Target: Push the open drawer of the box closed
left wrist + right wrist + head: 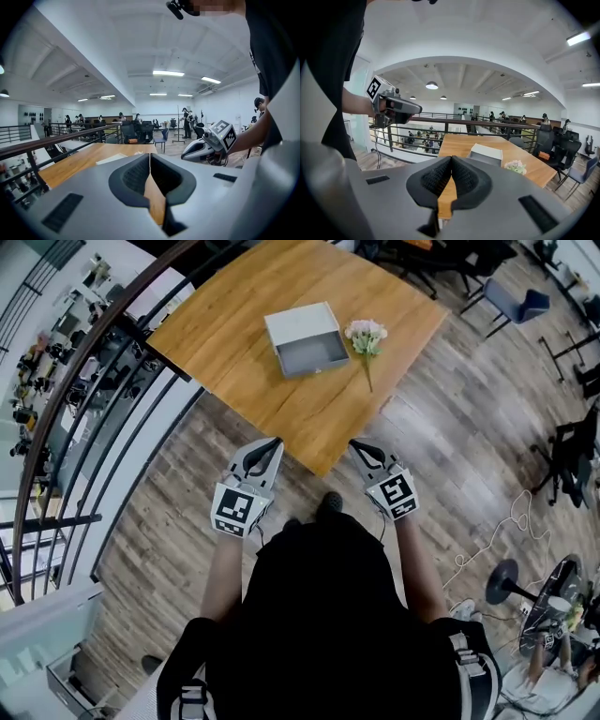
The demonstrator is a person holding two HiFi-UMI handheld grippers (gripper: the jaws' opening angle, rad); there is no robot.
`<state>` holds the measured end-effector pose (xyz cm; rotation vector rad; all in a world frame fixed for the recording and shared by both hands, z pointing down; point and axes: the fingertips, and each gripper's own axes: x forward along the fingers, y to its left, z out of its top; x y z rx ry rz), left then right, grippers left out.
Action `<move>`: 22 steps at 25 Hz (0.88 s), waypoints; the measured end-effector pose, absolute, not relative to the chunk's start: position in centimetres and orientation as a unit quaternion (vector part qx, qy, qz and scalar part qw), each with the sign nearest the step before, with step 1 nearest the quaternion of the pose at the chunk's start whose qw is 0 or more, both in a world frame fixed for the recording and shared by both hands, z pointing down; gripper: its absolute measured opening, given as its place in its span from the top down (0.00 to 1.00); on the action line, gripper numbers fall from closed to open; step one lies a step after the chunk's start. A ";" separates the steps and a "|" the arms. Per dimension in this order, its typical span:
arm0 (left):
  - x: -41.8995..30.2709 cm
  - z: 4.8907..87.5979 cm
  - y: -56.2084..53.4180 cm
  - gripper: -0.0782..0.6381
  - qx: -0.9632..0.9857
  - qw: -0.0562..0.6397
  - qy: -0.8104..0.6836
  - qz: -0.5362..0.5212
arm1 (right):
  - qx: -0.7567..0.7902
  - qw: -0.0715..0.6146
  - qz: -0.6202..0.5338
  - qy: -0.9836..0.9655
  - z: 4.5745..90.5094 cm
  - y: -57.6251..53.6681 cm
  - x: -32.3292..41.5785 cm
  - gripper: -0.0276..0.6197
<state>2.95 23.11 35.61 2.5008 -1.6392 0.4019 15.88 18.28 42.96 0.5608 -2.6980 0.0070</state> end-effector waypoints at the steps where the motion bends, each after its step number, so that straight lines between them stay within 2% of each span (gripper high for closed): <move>1: 2.9 35.8 22.7 0.85 0.823 0.065 -0.549 0.133 | 0.194 0.193 0.002 -0.962 43.2 17.7 15.8 0.93; 22: 3.9 37.7 18.1 0.85 0.772 0.089 -0.612 0.147 | 0.108 0.186 0.019 -0.976 45.5 11.2 15.4 0.93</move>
